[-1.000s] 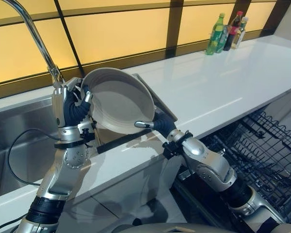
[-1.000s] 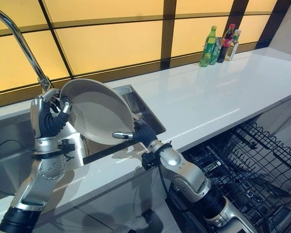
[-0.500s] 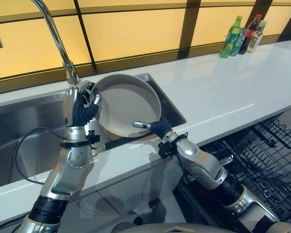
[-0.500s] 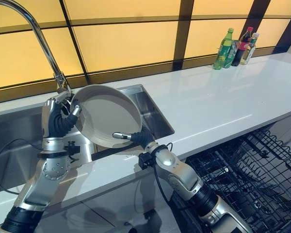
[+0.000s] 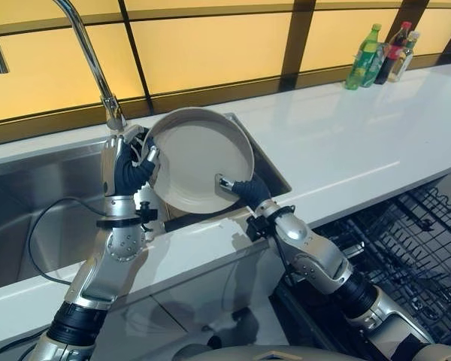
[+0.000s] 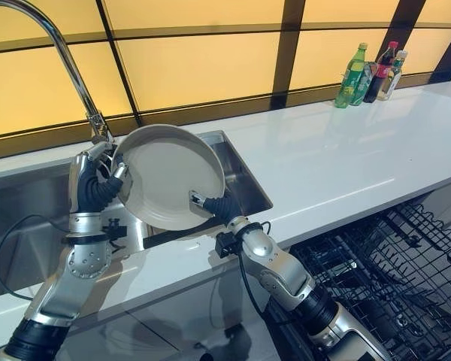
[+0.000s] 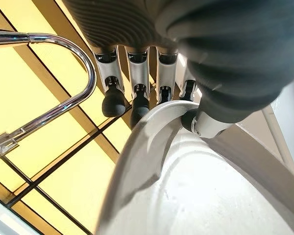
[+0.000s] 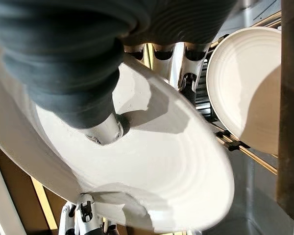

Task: Pick up plates and place into dishwasher.

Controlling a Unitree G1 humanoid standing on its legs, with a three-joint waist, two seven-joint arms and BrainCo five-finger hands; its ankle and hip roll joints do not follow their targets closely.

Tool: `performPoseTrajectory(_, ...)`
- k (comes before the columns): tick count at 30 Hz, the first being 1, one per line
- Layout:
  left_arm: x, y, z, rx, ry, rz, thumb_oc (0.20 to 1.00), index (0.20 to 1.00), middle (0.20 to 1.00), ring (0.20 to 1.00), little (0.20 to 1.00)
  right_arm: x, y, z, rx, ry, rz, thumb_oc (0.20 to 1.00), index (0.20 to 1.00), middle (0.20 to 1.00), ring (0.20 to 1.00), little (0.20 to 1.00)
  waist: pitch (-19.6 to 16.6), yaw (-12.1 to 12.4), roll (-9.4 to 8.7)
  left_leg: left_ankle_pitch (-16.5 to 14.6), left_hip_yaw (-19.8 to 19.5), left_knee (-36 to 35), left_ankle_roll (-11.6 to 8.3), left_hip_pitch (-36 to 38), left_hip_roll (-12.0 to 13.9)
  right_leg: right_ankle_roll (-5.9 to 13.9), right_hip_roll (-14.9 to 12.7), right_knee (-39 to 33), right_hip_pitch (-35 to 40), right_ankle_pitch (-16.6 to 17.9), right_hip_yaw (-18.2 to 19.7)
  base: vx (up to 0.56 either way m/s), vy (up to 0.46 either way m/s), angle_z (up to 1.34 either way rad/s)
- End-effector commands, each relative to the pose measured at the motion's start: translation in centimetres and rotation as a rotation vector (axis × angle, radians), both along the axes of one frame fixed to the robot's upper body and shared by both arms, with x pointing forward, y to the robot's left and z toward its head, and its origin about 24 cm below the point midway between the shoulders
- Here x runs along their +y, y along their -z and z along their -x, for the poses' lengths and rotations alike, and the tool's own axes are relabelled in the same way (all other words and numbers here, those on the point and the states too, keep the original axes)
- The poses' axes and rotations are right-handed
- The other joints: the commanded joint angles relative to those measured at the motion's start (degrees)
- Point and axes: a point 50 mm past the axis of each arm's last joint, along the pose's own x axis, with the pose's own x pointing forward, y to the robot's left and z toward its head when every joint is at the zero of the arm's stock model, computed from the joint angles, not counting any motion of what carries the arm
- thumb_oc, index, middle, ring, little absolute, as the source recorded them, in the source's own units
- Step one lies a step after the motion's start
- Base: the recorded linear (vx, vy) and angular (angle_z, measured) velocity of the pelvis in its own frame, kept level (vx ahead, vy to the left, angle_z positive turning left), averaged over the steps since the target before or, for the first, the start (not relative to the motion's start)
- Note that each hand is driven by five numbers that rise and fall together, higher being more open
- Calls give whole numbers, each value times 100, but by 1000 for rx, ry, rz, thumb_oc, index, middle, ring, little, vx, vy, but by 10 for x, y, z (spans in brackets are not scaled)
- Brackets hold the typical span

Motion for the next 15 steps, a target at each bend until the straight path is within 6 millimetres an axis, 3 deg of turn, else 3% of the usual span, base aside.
performPoseTrajectory(1, -27, -15, -6, -69, 145, 13, 200, 200, 200, 200, 200, 18, -81, 8, -284, -67, -228, 200, 200, 200, 200, 200, -106, 42, -132, -337, -116, 10, 37, 288, 143, 354, -472, 21, -220, 502, -102, 0, 0, 0)
performPoseTrajectory(7, -26, -13, -9, -32, 157, 67, 200, 200, 200, 200, 200, 17, -93, 12, -352, -101, -226, 200, 200, 200, 200, 200, -130, 13, -128, -335, -84, 10, 19, 280, 168, 338, -453, 21, -220, 483, -98, 0, 0, 0)
performPoseTrajectory(11, -24, -7, -13, 39, 178, 198, 200, 200, 200, 200, 200, 13, -100, 13, -392, -88, -216, 200, 200, 200, 200, 200, -146, -12, -132, -330, -66, 10, 2, 277, 188, 326, -434, 21, -212, 465, -98, 0, 0, 0)
performPoseTrajectory(12, -23, -5, -14, 58, 183, 241, 774, 774, 774, 774, 774, 10, -102, 13, -405, -80, -210, 200, 200, 200, 200, 200, -149, -25, -136, -332, -56, 10, -2, 278, 196, 322, -427, 21, -207, 458, -103, 0, 0, 0)
performPoseTrajectory(13, -22, -3, -14, 84, 190, 298, 1000, 1000, 1000, 1000, 1000, 6, -104, 12, -418, -69, -202, 200, 200, 200, 200, 200, -157, -39, -137, -332, -53, 10, -6, 278, 203, 316, -417, 21, -202, 449, -106, -33, -17, 0)
performPoseTrajectory(15, -21, -3, -14, 78, 182, 317, 1000, 1000, 1000, 1000, 1000, 3, -105, 11, -427, -57, -194, 200, 200, 200, 200, 200, -165, -51, -138, -332, -50, 10, -10, 277, 211, 313, -410, 21, -200, 444, -112, 0, 0, 0)
